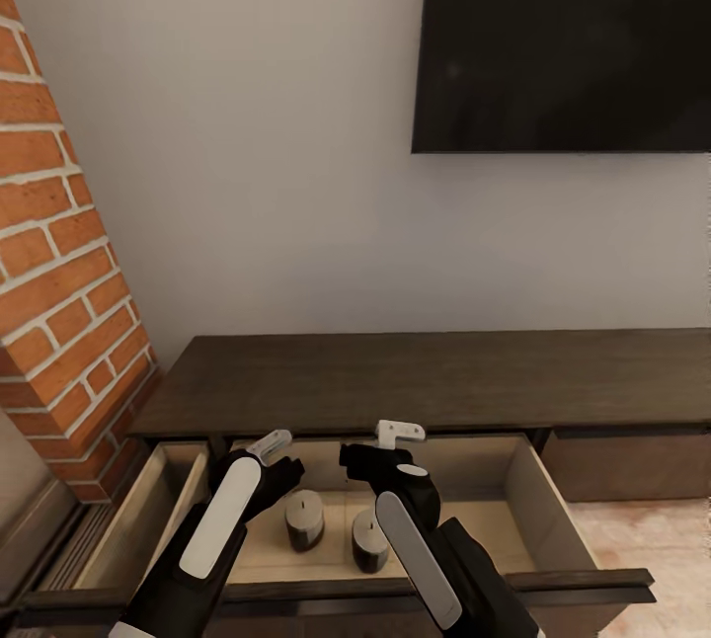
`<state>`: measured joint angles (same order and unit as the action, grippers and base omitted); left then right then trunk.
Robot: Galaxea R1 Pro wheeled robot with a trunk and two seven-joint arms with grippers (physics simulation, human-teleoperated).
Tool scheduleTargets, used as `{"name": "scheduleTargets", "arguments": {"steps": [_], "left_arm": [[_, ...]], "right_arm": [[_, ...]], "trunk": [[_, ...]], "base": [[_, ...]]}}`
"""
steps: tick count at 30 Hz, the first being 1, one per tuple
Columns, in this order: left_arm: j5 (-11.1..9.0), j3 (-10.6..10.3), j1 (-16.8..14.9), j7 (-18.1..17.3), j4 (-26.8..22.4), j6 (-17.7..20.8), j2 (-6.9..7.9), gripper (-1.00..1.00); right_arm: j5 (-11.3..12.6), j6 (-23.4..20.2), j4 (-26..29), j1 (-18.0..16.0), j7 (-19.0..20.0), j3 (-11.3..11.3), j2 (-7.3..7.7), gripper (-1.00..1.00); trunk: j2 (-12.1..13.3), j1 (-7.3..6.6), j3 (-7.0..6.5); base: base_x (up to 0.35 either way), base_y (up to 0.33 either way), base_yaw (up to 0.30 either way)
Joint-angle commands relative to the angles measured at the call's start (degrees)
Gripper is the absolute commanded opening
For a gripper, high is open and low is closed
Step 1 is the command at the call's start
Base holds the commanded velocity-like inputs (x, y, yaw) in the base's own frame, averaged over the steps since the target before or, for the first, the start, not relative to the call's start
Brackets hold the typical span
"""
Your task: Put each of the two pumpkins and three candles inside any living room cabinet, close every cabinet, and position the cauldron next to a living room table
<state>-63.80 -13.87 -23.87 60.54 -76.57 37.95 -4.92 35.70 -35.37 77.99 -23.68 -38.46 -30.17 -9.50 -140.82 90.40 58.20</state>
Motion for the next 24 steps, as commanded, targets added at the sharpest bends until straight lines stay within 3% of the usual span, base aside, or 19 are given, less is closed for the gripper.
{"name": "scheduleTargets", "arguments": {"steps": [1,9,24], "left_arm": [[-0.4,0.0,0.0,0.5,-0.1,0.2,0.0,1.0],[-0.4,0.0,0.0,0.5,-0.1,0.2,0.0,1.0],[-0.4,0.0,0.0,0.5,-0.2,0.1,0.0,1.0]], "right_arm": [[0.5,-0.1,0.1,-0.1,-0.6,-0.1,0.01,1.0],[0.5,-0.1,0.1,-0.1,-0.6,0.0,0.01,1.0],[0.6,-0.1,0.1,-0.1,-0.6,0.0,0.0,1.0]], "trunk": [[0.4,-0.27,-0.13],[3.6,-2.02,-1.56],[9.6,-5.32,-4.26]], "base": [[-0.294,0.106,0.0],[-0.298,0.107,0.0],[-0.129,0.01,0.0]]}}
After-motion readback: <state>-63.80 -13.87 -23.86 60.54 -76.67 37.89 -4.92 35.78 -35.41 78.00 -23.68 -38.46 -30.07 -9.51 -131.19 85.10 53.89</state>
